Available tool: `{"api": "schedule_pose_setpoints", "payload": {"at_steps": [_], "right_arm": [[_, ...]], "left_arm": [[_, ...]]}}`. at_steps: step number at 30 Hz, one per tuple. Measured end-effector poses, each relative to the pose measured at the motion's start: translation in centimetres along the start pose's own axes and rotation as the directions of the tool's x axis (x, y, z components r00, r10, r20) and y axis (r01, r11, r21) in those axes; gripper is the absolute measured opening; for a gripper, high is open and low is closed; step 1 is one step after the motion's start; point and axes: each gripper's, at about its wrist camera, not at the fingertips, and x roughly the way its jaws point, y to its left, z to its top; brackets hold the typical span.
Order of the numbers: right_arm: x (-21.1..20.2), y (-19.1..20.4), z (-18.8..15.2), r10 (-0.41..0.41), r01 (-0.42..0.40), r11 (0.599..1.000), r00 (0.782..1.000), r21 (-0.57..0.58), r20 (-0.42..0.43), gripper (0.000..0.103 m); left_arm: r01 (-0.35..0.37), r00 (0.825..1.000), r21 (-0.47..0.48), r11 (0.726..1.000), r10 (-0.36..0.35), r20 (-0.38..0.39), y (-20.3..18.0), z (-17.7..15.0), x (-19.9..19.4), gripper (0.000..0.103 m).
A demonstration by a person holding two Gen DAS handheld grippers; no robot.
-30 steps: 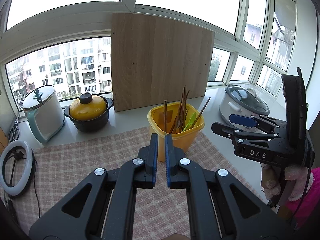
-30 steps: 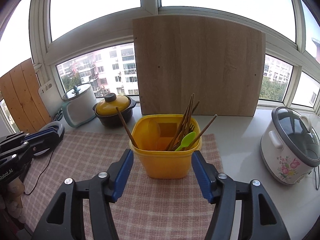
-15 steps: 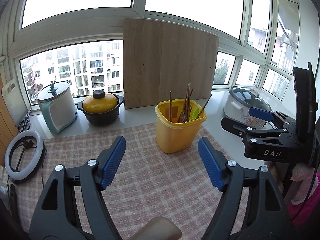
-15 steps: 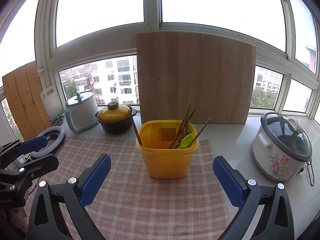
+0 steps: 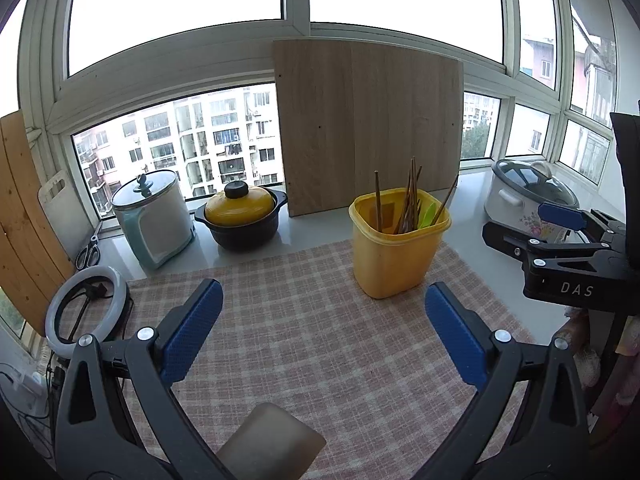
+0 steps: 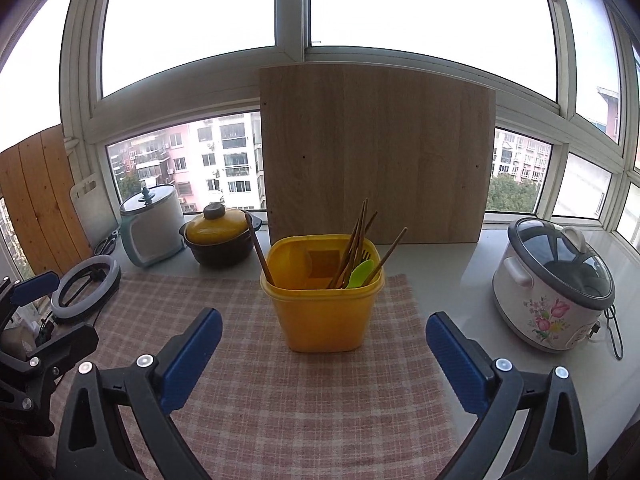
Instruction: Organize utensils
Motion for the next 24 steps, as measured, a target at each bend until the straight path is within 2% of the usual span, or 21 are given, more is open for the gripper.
{"api": "schedule_pose_setpoints", "payload": {"at_steps": [9, 24], "right_arm": [[0.43, 0.34, -0.39, -0.012, 0.012, 1.0, 1.0, -0.001, -0.005, 0.103], [0.59, 0.36, -0.19, -0.016, 0.016, 1.0, 1.0, 0.0, 0.003, 0.103]], "left_arm": [[-0.004, 1.0, -0.016, 1.0, 0.003, -0.025, 0.2, -0.35, 0.62, 0.103], [-0.005, 1.0, -0.036, 0.999, 0.005, -0.013, 0.52, -0.2, 0.87, 0.103]]}}
